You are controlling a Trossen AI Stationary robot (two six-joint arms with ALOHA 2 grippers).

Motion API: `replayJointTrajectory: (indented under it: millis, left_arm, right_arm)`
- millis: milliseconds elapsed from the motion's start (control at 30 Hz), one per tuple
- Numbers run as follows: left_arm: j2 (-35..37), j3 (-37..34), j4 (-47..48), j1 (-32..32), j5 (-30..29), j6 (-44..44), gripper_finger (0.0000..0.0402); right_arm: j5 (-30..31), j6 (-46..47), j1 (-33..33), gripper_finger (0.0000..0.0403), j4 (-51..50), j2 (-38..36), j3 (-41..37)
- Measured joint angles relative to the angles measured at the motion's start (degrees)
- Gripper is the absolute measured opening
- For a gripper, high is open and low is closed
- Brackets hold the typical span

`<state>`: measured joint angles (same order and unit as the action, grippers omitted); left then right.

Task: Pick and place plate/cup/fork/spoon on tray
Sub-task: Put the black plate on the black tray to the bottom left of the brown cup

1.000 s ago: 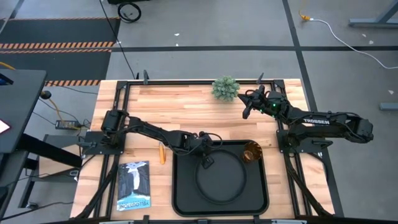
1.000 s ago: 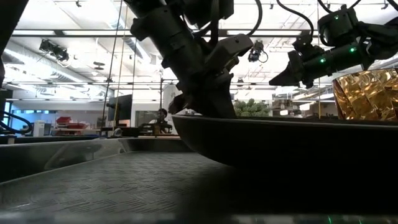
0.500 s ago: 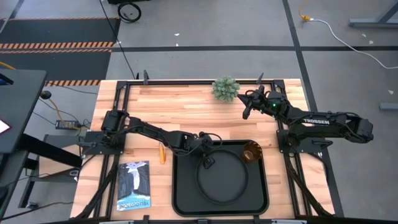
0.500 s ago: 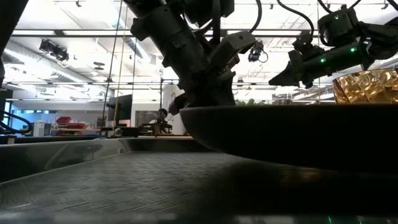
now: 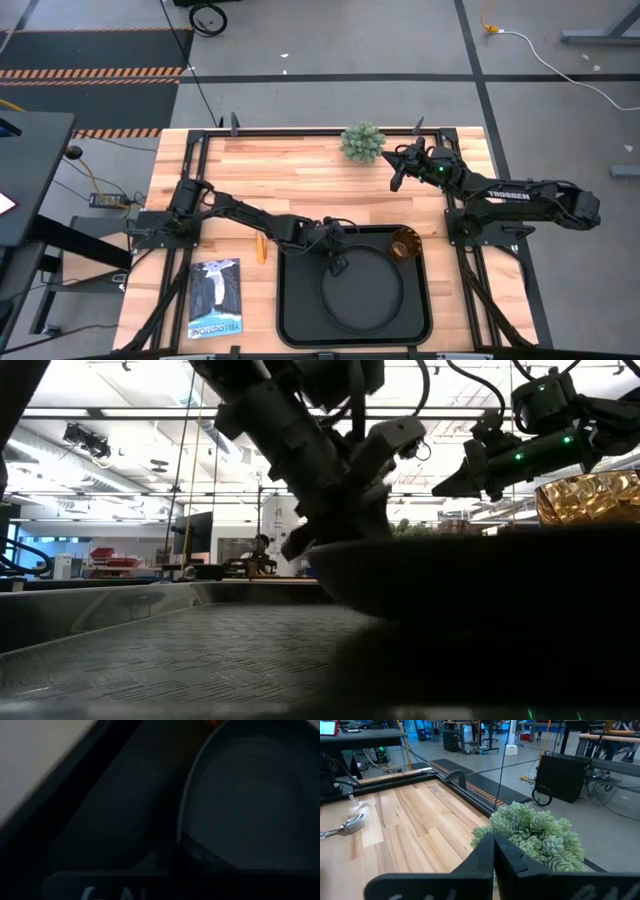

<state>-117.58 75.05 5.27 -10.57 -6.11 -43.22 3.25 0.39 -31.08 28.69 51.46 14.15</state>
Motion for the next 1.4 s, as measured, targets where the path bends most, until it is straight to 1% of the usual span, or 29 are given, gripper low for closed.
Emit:
replayJointTrajectory:
  millis: [200,533,633,833,933,1033,1167,1300,1400]
  left_arm:
    - [-0.9,0.7,-0.2,0.0,0.9,0.5,0.0015]
    - [-1.7,1.0,-1.2,0.0,0.5,1.8,0.0019]
    - [-1.7,1.0,-1.5,0.0,0.1,1.9,0.0034]
    - [-1.7,1.0,-1.3,0.0,-0.5,3.1,0.0088]
    - [-1.7,1.0,-1.3,0.1,-0.4,4.4,0.0109]
    - [-1.0,1.0,-0.7,0.5,-0.1,6.2,0.0120]
    - [0.7,1.0,-0.6,0.9,-0.1,9.0,0.0122]
    - [3.3,1.0,2.2,0.9,-2.0,13.3,0.0123]
    - [5.8,0.9,7.4,-0.1,-7.2,17.1,0.0123]
  right_arm:
    - [0.0,0.1,0.1,0.0007,0.3,0.0,0.0]
    - [-0.1,0.2,0.3,0.0007,0.2,0.0,0.0]
    - [-0.1,0.5,0.3,0.0007,0.2,0.0,0.0]
    - [-0.2,0.5,0.3,0.0007,0.2,0.0,0.0]
    - [-0.2,0.5,0.3,0.0007,0.2,0.0,0.0]
    - [-0.2,0.5,0.3,0.0007,0.2,0.0,0.0]
    - [-0.2,0.5,0.3,0.0007,0.1,0.0,0.0]
    - [-0.2,0.5,0.3,0.0007,0.0,0.0,0.0]
    - [-0.2,0.5,0.3,0.0007,0.0,0.0,0.0]
